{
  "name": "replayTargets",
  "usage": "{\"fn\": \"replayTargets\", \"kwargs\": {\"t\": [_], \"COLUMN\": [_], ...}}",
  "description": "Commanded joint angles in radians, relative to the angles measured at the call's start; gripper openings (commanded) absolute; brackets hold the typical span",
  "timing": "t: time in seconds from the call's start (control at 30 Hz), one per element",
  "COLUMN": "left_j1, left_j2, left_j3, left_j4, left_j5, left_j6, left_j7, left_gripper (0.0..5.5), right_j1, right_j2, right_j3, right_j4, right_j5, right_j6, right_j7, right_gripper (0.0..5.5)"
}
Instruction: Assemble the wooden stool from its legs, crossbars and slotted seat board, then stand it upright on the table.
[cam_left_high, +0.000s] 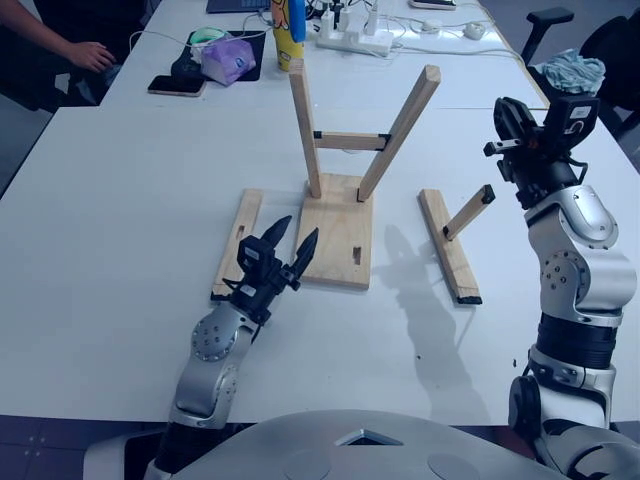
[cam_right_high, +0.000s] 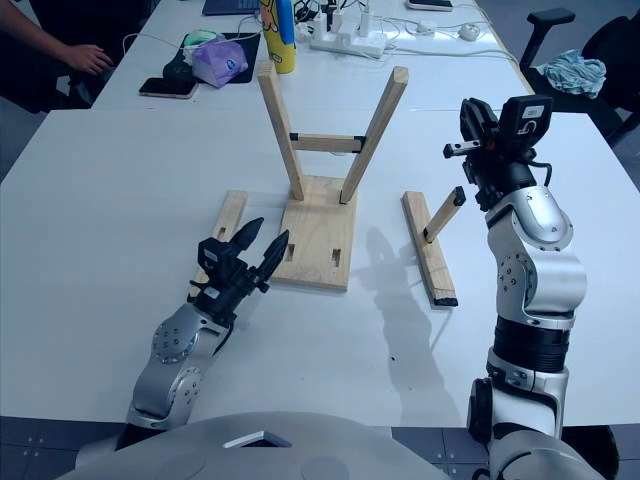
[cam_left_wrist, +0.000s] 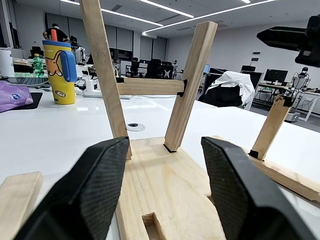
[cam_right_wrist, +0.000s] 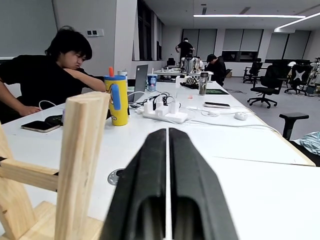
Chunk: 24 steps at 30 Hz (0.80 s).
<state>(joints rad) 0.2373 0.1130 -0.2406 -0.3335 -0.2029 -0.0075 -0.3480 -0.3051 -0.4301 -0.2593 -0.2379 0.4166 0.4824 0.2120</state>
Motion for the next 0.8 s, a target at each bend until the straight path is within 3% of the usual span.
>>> {"fn": "replayTargets", "kwargs": {"t": [0.03,0.23,0.4,0.6,0.8], "left_j1": [-0.009,-0.021,-0.023,-0.038,-0.046], "left_j2": [-0.006,-0.002,-0.004,0.008,0.019], "left_j3": [-0.005,0.002,0.003,0.01,0.014], "left_j4": [0.016,0.018,0.018,0.008,-0.001], "left_j5": [0.011,0.011,0.012,0.001,-0.007], "left_j6": [-0.003,-0.001,0.0,0.016,0.031], "left_j7": [0.004,0.004,0.008,-0.009,-0.021], "left_gripper": [2.67,2.67,2.67,2.67,2.67], "right_j1": [-0.028,-0.127,-0.053,0.107,0.047], "right_j2": [0.02,0.019,0.031,0.065,0.086], "right_j3": [-0.003,-0.027,0.004,0.05,0.051], "right_j4": [0.057,0.059,0.055,0.08,0.021], "right_j5": [-0.012,-0.023,-0.06,-0.092,-0.078], "right_j6": [-0.025,-0.085,-0.084,0.111,0.148], "right_j7": [0.002,-0.01,-0.01,-0.064,-0.076], "right_gripper": [0.01,0.01,0.01,0.01,0.01]}}
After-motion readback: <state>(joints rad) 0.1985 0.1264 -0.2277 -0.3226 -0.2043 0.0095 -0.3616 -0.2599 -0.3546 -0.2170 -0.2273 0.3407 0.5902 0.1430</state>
